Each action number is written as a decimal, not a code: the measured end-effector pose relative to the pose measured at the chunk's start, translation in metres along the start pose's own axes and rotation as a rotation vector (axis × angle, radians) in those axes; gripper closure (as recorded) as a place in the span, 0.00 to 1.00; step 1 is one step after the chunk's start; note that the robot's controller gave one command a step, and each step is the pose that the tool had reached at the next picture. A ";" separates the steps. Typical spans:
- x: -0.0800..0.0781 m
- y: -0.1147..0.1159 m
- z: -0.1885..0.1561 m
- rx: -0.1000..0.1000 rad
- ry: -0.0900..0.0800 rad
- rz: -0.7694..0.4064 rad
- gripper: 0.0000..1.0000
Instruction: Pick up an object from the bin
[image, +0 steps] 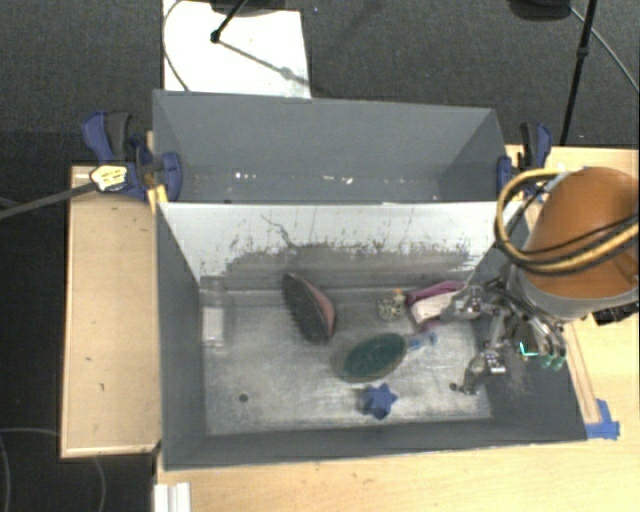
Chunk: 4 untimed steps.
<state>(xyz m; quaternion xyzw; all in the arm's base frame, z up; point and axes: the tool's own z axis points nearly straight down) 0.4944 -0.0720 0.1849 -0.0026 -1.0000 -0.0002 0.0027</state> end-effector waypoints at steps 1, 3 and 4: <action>-0.024 0.035 0.114 0.001 -0.014 -0.219 0.00; -0.026 0.043 -0.014 0.002 -0.015 -0.226 1.00; -0.057 -0.028 -0.172 0.007 -0.017 -0.488 1.00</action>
Offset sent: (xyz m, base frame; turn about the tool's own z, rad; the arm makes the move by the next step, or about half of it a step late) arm 0.0211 0.0343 -0.1149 -0.2217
